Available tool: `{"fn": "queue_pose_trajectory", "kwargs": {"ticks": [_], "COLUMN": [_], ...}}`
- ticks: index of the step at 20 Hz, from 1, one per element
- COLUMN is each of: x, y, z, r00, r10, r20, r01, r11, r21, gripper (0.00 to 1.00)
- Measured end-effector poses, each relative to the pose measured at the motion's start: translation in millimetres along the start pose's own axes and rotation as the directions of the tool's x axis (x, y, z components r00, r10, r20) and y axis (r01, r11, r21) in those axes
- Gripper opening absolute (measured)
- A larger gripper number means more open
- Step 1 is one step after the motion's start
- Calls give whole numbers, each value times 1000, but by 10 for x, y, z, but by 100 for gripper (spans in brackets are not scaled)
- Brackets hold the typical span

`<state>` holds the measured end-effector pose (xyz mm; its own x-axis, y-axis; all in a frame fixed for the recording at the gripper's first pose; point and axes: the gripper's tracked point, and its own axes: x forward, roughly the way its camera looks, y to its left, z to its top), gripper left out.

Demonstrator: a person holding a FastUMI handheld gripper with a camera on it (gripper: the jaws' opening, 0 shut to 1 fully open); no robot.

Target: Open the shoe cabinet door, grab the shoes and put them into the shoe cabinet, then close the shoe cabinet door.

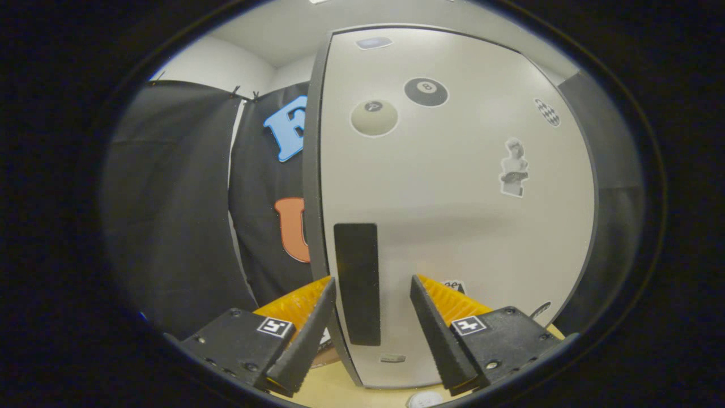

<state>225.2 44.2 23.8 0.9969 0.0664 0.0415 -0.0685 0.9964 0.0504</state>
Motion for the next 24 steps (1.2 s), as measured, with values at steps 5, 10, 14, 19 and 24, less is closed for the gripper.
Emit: {"fn": "queue_pose_trajectory", "kwargs": {"ticks": [5,10,14,19,24], "x": [5,-30,-119,-442,-898], "y": [115,69,59,96,87], "z": [8,-43,-62,-64,-30], "r00": [999,993,993,996,995], "r10": [-16,-91,-88,-32,7], "r20": [-35,-75,-76,-89,-102], "r01": [17,85,83,28,-12], "r11": [1000,994,995,998,999], "r21": [16,-72,-60,-49,-51], "gripper": [49,37,35,30,29]}}
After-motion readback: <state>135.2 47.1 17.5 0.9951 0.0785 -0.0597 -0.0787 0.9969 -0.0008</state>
